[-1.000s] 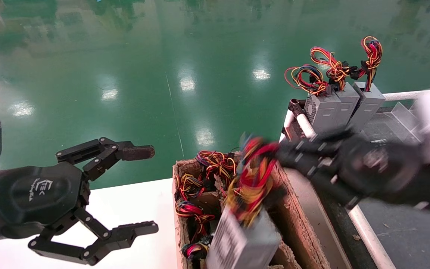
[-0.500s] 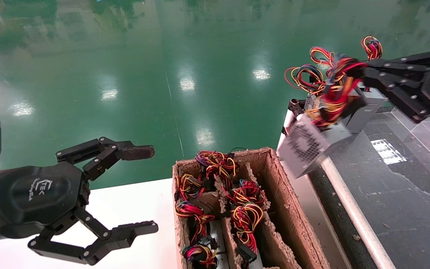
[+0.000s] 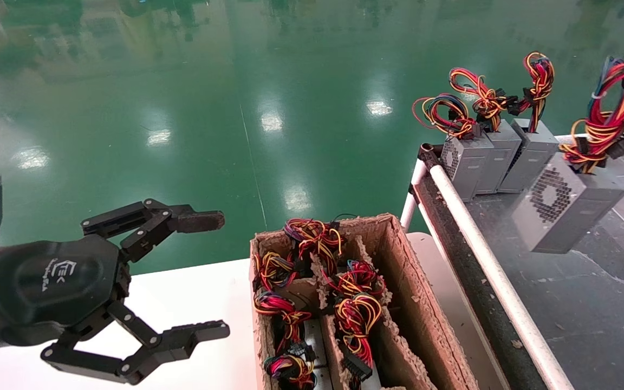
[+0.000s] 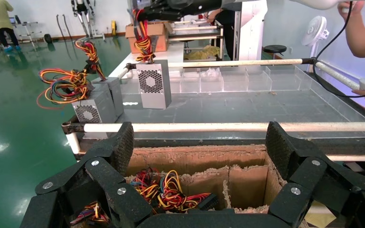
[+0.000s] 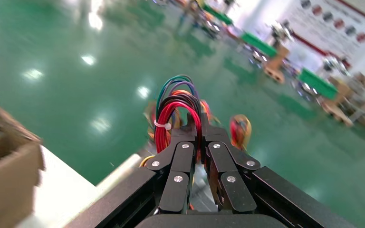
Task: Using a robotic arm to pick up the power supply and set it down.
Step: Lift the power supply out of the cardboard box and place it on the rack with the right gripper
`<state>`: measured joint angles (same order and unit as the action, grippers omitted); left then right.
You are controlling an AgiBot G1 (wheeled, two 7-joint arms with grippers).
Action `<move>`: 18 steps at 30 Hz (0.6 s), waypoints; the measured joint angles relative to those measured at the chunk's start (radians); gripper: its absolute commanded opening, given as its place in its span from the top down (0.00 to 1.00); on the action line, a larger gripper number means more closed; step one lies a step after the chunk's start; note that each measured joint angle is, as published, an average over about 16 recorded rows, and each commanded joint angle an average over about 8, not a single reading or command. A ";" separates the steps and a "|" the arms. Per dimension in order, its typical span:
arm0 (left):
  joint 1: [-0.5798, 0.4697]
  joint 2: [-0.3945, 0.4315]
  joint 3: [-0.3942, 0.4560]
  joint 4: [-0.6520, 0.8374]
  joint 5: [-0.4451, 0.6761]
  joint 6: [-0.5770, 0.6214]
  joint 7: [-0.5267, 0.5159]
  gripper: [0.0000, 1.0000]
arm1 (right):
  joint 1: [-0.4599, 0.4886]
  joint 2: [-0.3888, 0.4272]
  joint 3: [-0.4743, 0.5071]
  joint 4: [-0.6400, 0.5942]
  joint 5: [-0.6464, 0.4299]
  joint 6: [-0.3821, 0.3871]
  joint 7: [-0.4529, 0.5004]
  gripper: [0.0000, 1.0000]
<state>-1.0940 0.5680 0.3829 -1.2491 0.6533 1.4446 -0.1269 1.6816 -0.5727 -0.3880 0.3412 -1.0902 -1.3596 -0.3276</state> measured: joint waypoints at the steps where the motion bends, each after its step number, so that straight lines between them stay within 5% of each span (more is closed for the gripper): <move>1: 0.000 0.000 0.000 0.000 0.000 0.000 0.000 0.00 | 0.010 -0.007 -0.005 -0.022 -0.012 0.017 -0.009 1.00; 10: 0.000 0.000 0.000 0.000 0.000 0.000 0.000 0.00 | 0.076 -0.095 -0.040 -0.176 -0.088 0.170 -0.064 1.00; 18: 0.000 0.000 0.000 0.000 0.000 0.000 0.000 0.00 | 0.106 -0.170 -0.056 -0.239 -0.113 0.211 -0.092 1.00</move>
<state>-1.0940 0.5680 0.3830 -1.2491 0.6533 1.4445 -0.1269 1.7880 -0.7430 -0.4439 0.1024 -1.2030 -1.1487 -0.4193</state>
